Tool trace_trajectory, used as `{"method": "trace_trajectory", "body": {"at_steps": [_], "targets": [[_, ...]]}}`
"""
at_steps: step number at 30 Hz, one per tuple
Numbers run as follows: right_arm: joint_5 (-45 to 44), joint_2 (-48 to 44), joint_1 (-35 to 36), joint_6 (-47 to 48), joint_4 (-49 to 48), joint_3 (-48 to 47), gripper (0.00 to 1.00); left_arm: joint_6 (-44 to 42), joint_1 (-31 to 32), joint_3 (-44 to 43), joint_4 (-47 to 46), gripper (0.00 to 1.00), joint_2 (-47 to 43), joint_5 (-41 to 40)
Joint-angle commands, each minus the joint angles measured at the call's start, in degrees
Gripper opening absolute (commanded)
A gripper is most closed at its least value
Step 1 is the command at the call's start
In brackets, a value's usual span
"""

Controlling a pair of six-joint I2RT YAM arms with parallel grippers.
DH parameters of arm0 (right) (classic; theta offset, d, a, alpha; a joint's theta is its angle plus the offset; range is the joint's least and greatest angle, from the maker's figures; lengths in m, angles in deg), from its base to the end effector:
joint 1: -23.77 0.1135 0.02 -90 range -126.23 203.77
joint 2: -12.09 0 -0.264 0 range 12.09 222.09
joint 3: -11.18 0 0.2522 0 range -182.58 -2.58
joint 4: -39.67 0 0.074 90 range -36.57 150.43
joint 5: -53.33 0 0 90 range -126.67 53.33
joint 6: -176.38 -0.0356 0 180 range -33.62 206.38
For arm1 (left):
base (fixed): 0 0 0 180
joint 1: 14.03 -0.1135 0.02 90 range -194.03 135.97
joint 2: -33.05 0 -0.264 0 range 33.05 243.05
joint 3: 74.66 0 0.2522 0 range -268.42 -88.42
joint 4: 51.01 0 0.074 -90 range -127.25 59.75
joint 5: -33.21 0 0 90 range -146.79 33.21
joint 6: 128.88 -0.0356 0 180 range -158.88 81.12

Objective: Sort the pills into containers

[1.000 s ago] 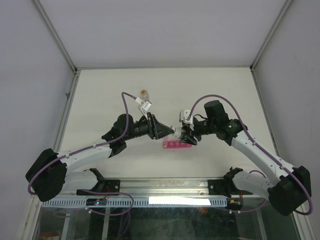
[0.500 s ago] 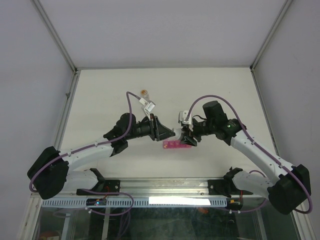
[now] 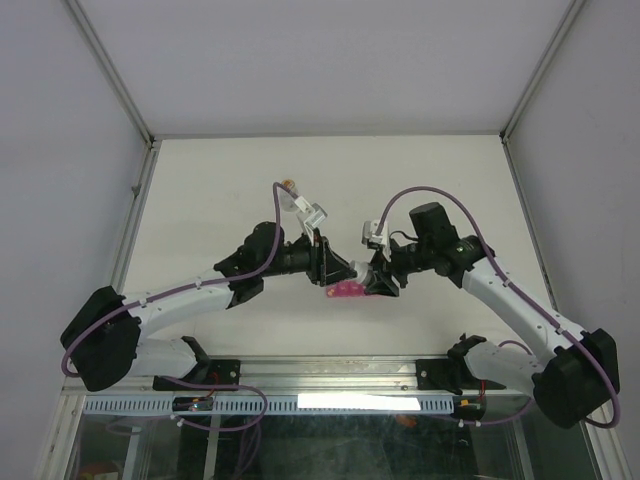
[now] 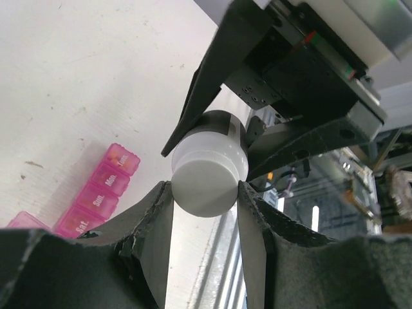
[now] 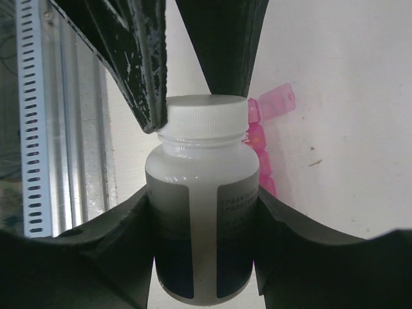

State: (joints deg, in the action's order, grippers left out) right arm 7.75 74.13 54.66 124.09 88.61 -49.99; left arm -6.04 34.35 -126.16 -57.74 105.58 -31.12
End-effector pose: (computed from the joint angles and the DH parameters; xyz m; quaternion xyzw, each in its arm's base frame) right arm 0.1696 0.1305 0.2669 -0.5972 0.6451 0.3354 0.3386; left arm 0.1737 -0.2188 0.2486 0.2391 0.7444 -0.5226 0.3400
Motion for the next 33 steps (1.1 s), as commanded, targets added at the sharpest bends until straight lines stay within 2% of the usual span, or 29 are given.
{"method": "trace_trajectory", "body": {"at_steps": [1,5,11,14,16,18,20,23,25,29,33], "targets": [[11.39,-0.43,-1.96,-5.22,-7.82,-3.57,0.0,-9.88,3.28,-1.75,-0.2,0.12,2.07,6.9],[13.07,-0.94,-2.71,-5.04,-7.99,-3.16,0.0,-18.83,3.3,-1.07,-1.97,0.12,2.26,11.81],[16.38,-1.88,-2.69,-1.42,-6.4,-2.54,0.0,-44.05,3.21,-4.63,6.74,0.15,2.2,22.84],[16.04,-2.39,-2.77,-0.64,-6.06,-2.39,0.0,-48.7,3.14,-5.46,7.31,0.18,3.04,26.67],[15.65,-2.6,-2.77,-0.04,-5.81,-2.33,0.0,-47.39,3.05,-6.36,7.05,0.23,3.54,26.02],[15.21,-2.71,-2.76,0.47,-5.65,-2.16,0.0,-44.45,2.81,-6.43,6.06,0.35,3.21,23.62],[14.95,-2.64,-2.75,0.71,-5.45,-2.11,0.0,-41.15,2.34,-5.32,3.54,0.43,1.77,20.11],[14.9,-2.35,-2.7,1.07,-5.17,-2.21,0.0,-37.13,1.63,-1.66,-1.22,0.61,-1.98,14.55],[14.9,-2.25,-2.75,1.21,-5.01,-2.2,0.0,-34.35,1.46,1.83,-6.51,0.79,-5.25,10.96],[14.86,-2.14,-2.93,1.45,-4.78,-2.31,0.0,-29.95,1.38,7.87,-12.64,0.97,-11.58,7.79],[15.33,-1.97,-3.22,2.29,-4.24,-2.32,0.0,-23.75,1.37,13.17,-15.46,0.99,-17.13,2.2]]}}
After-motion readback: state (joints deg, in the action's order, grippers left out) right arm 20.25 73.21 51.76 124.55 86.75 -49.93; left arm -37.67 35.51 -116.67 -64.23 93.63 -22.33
